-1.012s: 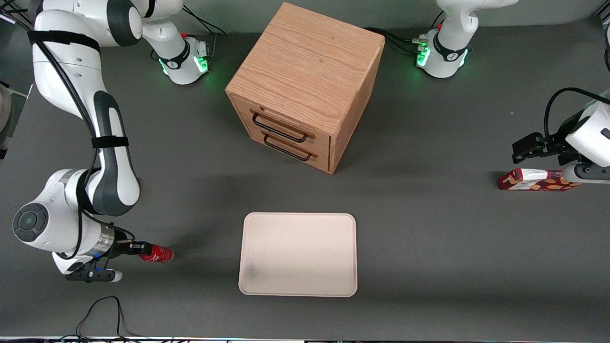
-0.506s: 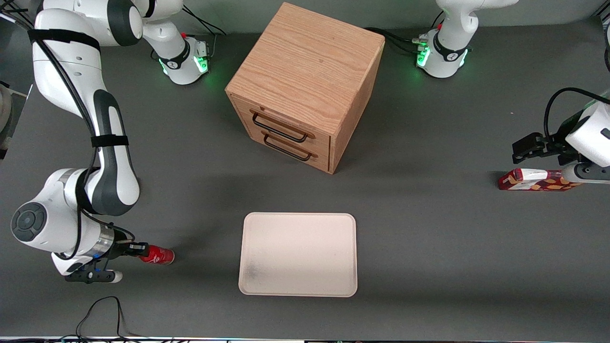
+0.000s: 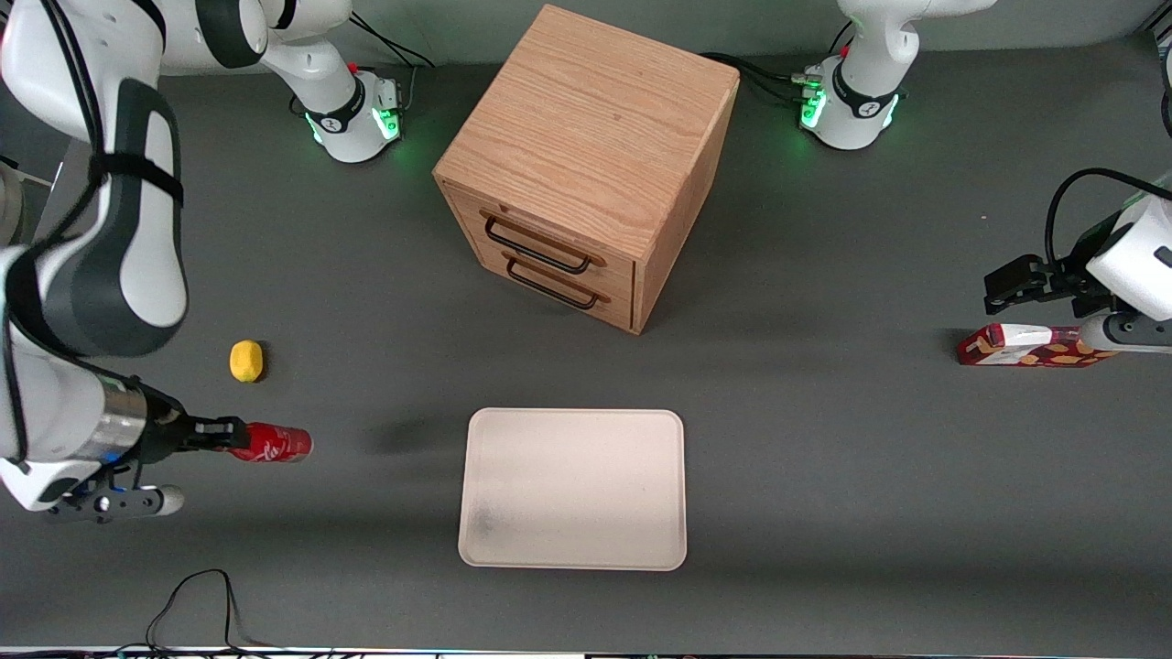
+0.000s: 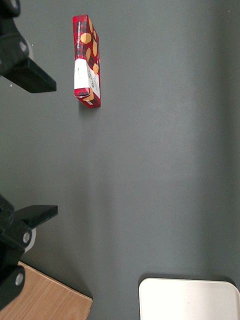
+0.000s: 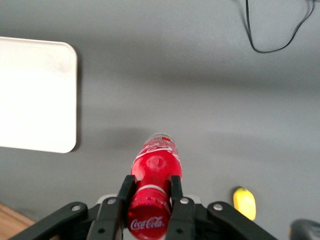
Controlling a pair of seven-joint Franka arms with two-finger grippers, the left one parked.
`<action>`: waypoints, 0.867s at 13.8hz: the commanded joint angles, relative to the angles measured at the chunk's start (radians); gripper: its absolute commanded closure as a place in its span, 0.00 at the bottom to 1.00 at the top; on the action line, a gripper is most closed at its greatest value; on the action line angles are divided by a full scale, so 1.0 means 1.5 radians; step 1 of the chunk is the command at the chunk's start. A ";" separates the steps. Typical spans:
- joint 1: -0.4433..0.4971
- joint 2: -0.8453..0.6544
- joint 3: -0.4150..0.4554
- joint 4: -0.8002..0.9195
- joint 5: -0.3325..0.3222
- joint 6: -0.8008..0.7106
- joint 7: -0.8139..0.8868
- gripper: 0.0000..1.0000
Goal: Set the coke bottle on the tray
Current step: 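Lift the bottle and carry it over the white tray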
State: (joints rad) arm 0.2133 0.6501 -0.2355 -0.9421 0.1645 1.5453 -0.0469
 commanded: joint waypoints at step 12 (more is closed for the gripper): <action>0.053 0.224 0.277 0.097 -0.222 0.354 0.173 1.00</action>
State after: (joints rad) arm 0.2922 0.9317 0.1576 -0.8506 -0.1311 2.0315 0.1773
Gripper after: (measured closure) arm 0.670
